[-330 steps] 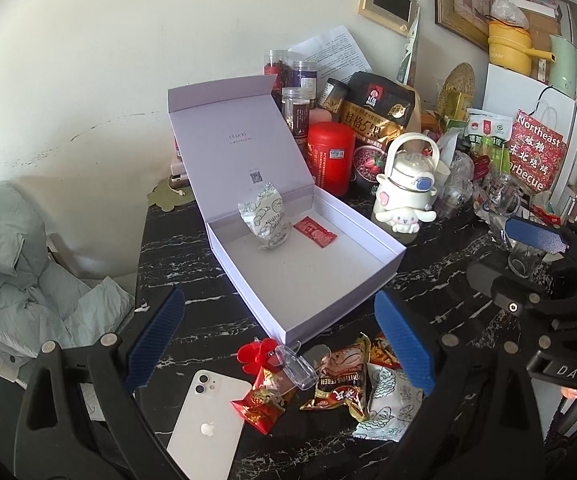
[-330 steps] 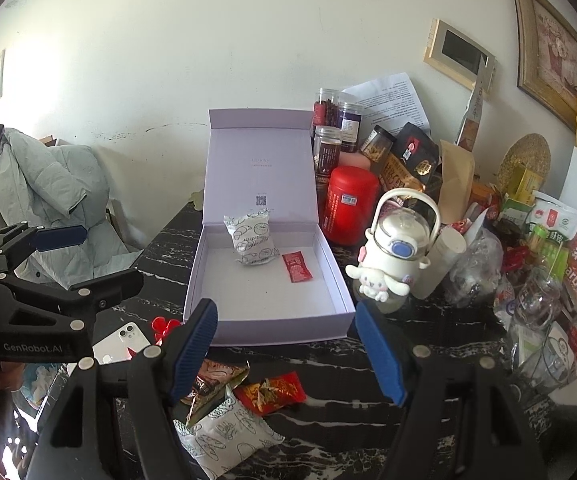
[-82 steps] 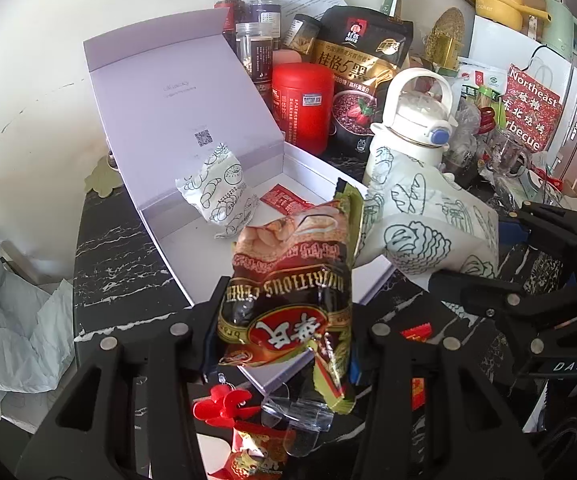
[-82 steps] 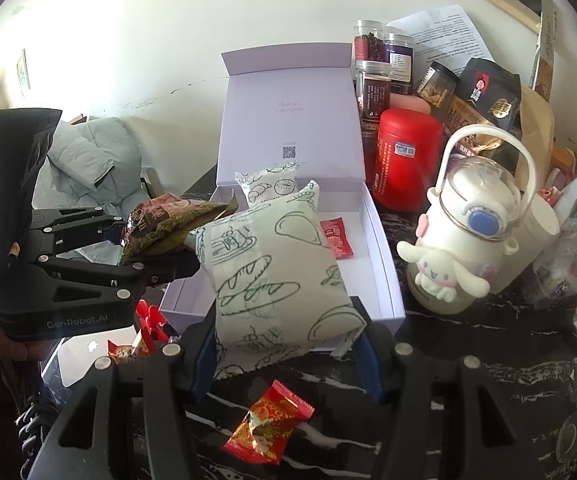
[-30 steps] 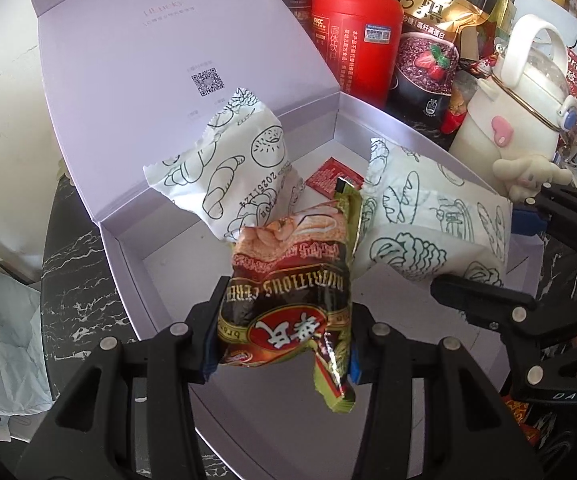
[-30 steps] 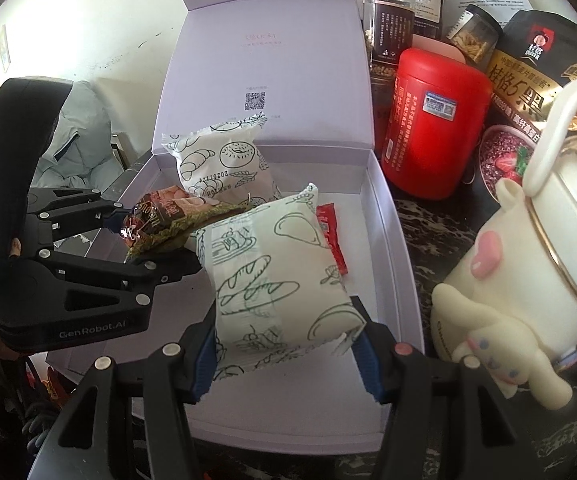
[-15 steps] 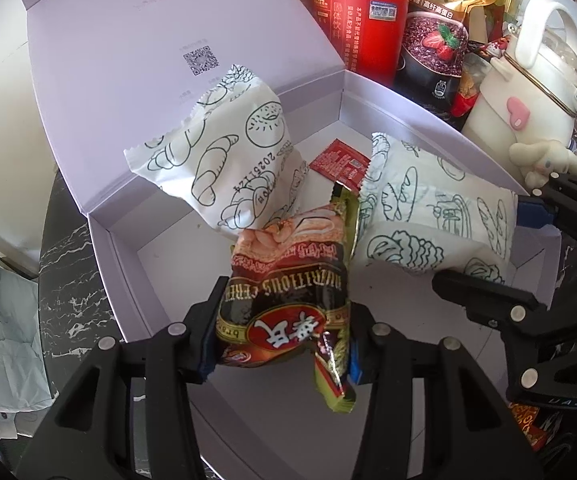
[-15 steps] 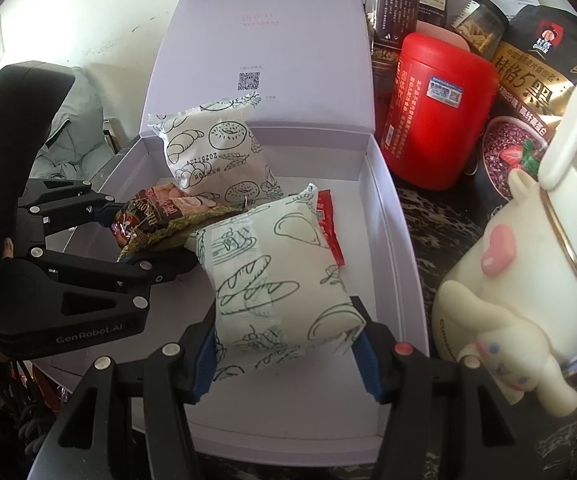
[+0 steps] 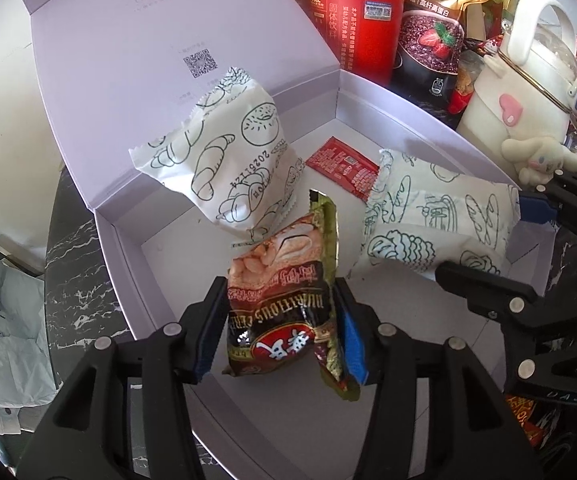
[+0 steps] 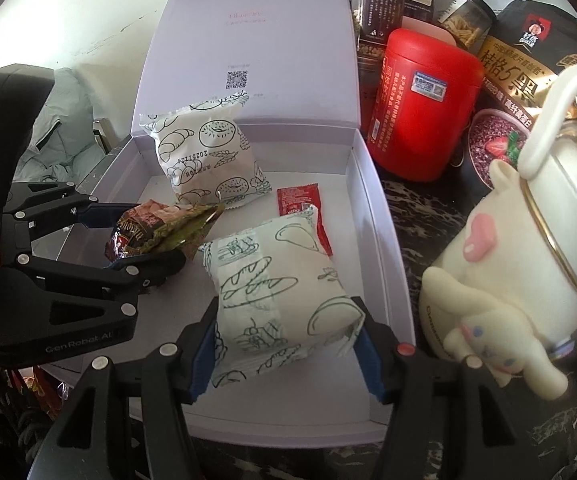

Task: Organize objects
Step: 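Open left gripper releasing the cereal packet while right gripper releases the pouch, then withdraw both open grippers from the box back over the table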

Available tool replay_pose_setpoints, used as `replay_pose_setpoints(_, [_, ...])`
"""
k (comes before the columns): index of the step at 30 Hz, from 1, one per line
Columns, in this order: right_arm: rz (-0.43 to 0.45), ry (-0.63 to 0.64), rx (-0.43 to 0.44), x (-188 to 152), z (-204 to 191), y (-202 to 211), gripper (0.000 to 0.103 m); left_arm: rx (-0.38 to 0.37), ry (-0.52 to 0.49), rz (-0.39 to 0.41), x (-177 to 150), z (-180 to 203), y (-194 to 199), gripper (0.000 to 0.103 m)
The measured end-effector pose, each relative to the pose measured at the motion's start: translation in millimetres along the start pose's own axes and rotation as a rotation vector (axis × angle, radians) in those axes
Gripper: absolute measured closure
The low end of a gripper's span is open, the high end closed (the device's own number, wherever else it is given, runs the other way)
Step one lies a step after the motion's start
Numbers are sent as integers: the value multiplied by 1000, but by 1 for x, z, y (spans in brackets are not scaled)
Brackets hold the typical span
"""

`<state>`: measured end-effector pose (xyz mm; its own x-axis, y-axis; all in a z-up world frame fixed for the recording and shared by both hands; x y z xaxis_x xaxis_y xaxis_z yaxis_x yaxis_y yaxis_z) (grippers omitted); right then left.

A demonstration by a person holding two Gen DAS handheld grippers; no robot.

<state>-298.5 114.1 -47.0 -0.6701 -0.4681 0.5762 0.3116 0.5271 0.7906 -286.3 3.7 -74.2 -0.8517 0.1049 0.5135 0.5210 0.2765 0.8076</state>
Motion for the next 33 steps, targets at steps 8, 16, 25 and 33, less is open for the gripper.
replay_pose_setpoints(8, [32,1,-23,2,-7,11,40,26,8,32,-3,-10,19,52])
replay_pose_setpoints(16, [64,18,-30,5,-14,23,40,38,16,58,-4,-12,39,52])
replay_pose_setpoints(25, [101,44,-42,0,-32,53,40,44,34,98,-9,-19,68,52])
replay_pose_setpoints(33, [140,42,-65,-3,-43,79,40,73,51,146,-11,-27,97,49])
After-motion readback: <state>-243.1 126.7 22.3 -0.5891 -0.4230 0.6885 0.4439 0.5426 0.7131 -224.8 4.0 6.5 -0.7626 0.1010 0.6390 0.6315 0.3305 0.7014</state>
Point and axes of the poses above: each gripper's, at about its wrist camera, not at the fingertips, and y roughly against the way its jaws point, z to its right, x to its top, the point moved 2 cm from there along -y, roughly the way its jaws point, and after that the axes turned 15 degrees about x, right-handed, at the moved point
